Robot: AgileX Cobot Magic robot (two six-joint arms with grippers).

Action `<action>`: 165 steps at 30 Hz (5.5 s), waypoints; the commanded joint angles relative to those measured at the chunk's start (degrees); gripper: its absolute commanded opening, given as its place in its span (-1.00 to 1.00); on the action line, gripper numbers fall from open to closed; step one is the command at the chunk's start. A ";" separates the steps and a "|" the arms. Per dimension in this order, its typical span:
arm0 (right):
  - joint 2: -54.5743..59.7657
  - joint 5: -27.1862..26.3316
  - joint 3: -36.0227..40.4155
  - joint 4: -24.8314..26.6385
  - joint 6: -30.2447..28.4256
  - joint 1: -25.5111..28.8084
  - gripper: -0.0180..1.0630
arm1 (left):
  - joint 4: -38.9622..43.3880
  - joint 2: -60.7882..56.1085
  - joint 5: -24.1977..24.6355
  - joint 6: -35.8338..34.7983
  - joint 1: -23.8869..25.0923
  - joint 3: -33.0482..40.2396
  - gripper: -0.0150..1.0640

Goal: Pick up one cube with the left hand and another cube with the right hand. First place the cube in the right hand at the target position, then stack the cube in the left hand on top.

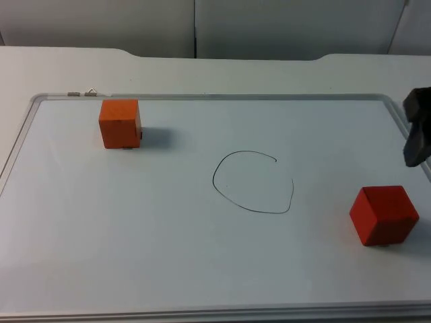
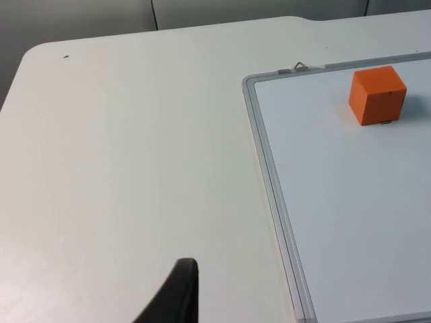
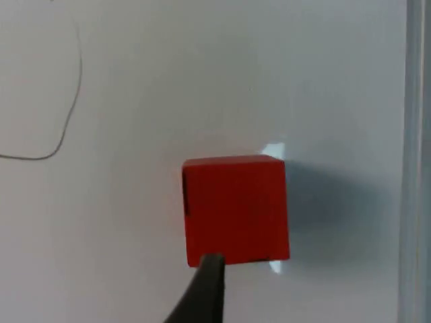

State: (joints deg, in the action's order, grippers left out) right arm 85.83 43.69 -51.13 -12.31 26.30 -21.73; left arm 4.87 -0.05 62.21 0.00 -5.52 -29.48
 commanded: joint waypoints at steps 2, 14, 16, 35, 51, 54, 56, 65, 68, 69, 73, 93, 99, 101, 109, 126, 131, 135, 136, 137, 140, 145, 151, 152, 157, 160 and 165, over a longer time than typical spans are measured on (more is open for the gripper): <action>2.94 -2.81 -0.48 -2.38 3.74 -2.15 0.60 | 0.03 0.05 -0.48 -0.37 0.16 0.27 0.98; 14.27 -10.44 -0.48 -2.84 9.41 -3.69 0.60 | 0.03 0.05 -0.48 -0.37 0.16 0.27 0.98; 15.17 -10.95 -0.48 -2.84 9.68 -3.69 0.60 | 0.03 0.05 -0.48 -0.37 0.16 0.27 0.98; 18.08 -11.03 -0.48 -0.74 10.48 -3.69 -0.87 | 0.03 0.05 -0.48 -0.37 0.16 0.27 0.98; -22.18 1.47 -11.80 -7.55 -2.72 -3.58 -0.97 | 0.03 0.05 -0.48 -0.37 0.16 0.27 0.98; -29.95 2.89 -11.73 -12.51 -2.72 -3.58 -0.97 | 0.03 0.05 -0.48 -0.37 0.16 0.27 0.98; -31.46 4.08 -11.73 -13.10 -2.96 -3.58 -0.97 | 0.03 0.05 -0.48 -0.37 0.16 0.27 0.98; -36.74 4.31 -11.73 -12.65 -4.89 -3.58 -0.97 | -2.81 0.05 -0.59 -0.59 0.16 0.16 0.98; -36.74 4.02 -11.73 -11.59 -6.05 -3.58 -0.97 | -8.80 2.31 -2.07 -1.26 0.16 -1.64 0.96; -36.74 4.02 -11.73 -11.59 -6.05 -3.58 -0.97 | -8.80 2.31 -2.07 -1.26 0.16 -1.64 0.96; -36.52 4.02 -11.73 -9.91 -9.46 -3.58 -0.97 | -12.58 11.71 -8.72 4.38 0.16 -7.84 0.92; -36.41 2.97 -11.73 -10.04 -10.28 -3.58 -0.97 | -27.01 82.84 -23.68 14.20 -6.32 -31.68 0.91; -36.43 2.73 -11.73 -9.89 -10.28 -3.58 -0.97 | -19.76 97.36 -25.11 3.32 -10.21 -41.74 0.91; -36.43 2.73 -11.73 -9.89 -10.28 -3.58 -0.97 | -18.23 100.06 -24.72 1.29 -10.74 -43.92 0.91; -36.43 2.73 -11.73 -8.54 -10.46 -3.58 -0.97 | -8.38 115.07 -23.12 -11.60 -11.54 -55.77 0.91; -36.43 2.53 -11.73 -8.15 -11.29 -3.58 -0.97 | -5.88 126.52 -22.66 -18.39 -12.44 -61.85 0.91; -36.43 2.23 -11.73 -8.15 -11.32 -3.58 -0.97 | -5.74 128.11 -24.31 -18.64 -12.96 -61.85 0.91; -36.43 1.99 -11.73 -8.15 -11.32 -3.58 -0.97 | -5.94 128.67 -24.84 -18.64 -12.96 -61.85 0.91; -36.43 1.99 -11.73 -8.15 -11.32 -3.58 -0.97 | -5.78 128.78 -24.99 -18.64 -12.96 -61.85 0.91; -36.43 1.99 -11.73 -8.15 -11.32 -3.58 -0.97 | -5.78 128.90 -25.32 -18.64 -12.96 -61.85 0.91; -36.43 1.89 -11.73 -8.15 -11.32 -3.58 -0.97 | -5.78 129.01 -25.71 -18.64 -12.96 -61.85 0.86; -36.43 1.76 -11.73 -8.15 -11.32 -3.58 -0.97 | -5.78 129.14 -25.55 -18.64 -12.96 -61.85 -0.10; -36.29 1.03 -11.73 -8.15 -11.32 -3.58 -0.97 | -5.91 127.35 -23.03 -18.52 -12.96 -61.85 -0.87; -36.29 1.03 -11.73 -8.15 -11.32 -3.58 -0.97 | -5.91 127.35 -23.03 -18.52 -12.96 -61.85 -0.87; -36.29 1.13 -11.73 -8.15 -11.32 -3.58 -0.97 | -7.02 118.75 -16.61 -16.02 -13.08 -61.85 -0.87; -36.29 1.24 -11.73 -6.69 -12.06 -3.58 -0.97 | -7.27 109.98 -13.40 -12.31 -13.55 -61.85 -0.87; -36.29 1.24 -11.73 -3.55 -14.92 -3.58 -0.97 | -5.57 95.84 -11.34 -10.02 -14.34 -61.85 -0.87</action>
State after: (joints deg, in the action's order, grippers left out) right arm 49.34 46.18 -62.91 -17.21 13.00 -25.07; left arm -1.48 101.26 49.45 -11.32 -19.21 -90.92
